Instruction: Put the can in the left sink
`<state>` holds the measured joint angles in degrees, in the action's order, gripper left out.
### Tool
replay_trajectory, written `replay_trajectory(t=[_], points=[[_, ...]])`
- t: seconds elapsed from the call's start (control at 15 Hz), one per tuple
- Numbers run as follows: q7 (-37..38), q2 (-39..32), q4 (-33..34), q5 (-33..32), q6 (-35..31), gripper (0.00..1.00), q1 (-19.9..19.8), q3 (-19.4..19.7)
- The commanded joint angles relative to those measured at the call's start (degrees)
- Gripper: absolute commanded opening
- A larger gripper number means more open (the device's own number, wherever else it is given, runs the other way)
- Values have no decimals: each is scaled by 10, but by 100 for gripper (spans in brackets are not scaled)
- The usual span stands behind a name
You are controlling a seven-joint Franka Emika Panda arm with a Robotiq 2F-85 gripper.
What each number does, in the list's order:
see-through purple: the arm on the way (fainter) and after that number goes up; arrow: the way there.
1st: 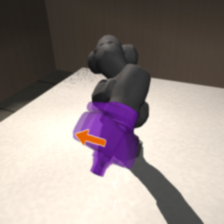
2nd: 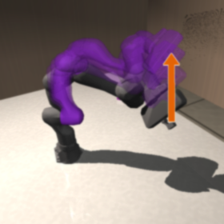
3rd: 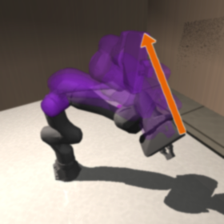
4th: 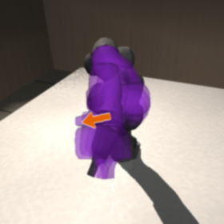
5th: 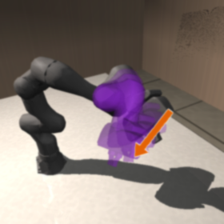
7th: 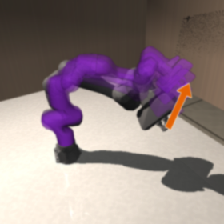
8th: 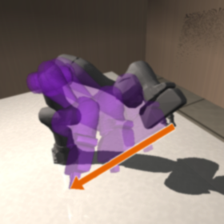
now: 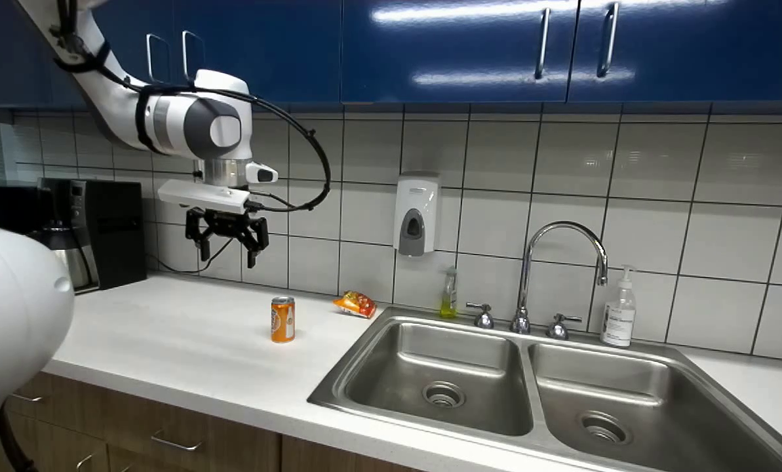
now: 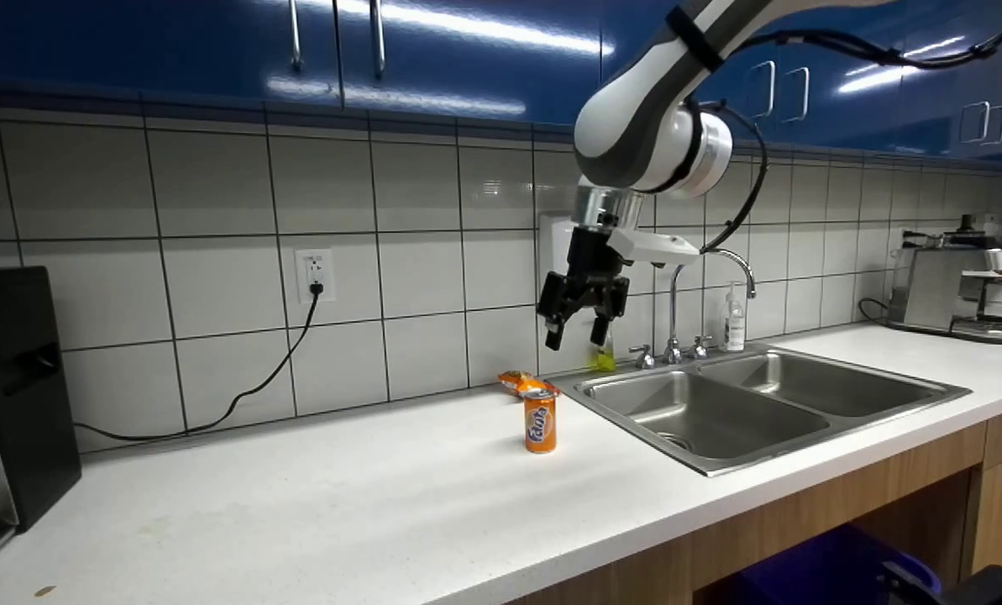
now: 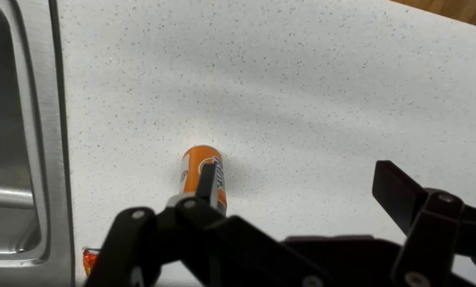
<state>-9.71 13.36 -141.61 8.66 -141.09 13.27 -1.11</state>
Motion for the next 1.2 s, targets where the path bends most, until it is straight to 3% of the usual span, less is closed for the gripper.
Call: replay_trajectory(t=[0.0,0.53,1.13], points=[[3,-69,40,-14,-35,100,-19,-17],[24,-176,104,-59,-87,100,-39,-20],[38,-265,179,-97,-86,100,-50,-17]])
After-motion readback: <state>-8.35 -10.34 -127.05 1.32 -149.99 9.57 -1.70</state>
